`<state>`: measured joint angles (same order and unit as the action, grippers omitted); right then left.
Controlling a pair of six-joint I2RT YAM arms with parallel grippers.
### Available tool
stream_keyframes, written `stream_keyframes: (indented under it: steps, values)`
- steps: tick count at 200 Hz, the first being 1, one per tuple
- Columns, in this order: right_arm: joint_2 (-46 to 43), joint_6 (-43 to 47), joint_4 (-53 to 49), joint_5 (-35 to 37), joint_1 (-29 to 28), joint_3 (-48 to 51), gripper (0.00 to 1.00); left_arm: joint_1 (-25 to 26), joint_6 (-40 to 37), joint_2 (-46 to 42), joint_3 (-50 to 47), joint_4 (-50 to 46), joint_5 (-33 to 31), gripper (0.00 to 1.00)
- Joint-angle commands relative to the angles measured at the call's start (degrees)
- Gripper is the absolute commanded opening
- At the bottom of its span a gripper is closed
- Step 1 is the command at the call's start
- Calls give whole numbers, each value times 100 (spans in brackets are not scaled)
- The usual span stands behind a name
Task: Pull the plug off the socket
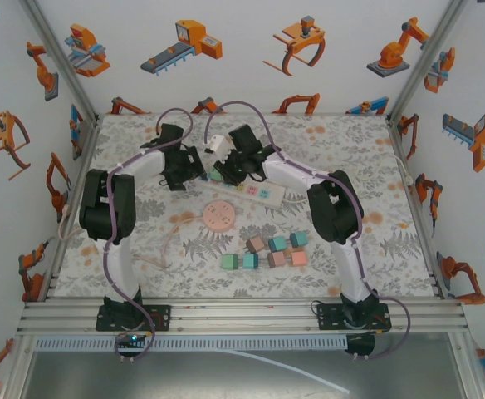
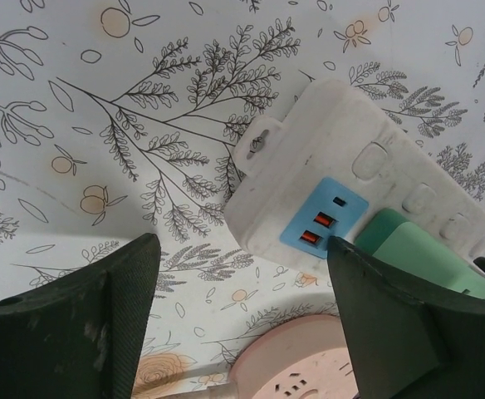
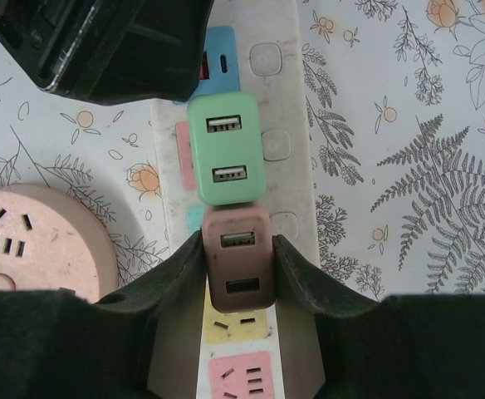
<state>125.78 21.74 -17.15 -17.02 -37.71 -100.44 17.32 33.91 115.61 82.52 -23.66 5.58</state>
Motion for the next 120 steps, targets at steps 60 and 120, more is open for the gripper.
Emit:
stream_keyframes:
  steps: [60,120]
  values:
    - [-494,138,360,-319,-16,16,23,39,15,375,296,-804,-396,69]
    - [-619,83,357,-453,36,42,21,-9,34,637,526,-1262,-567,69]
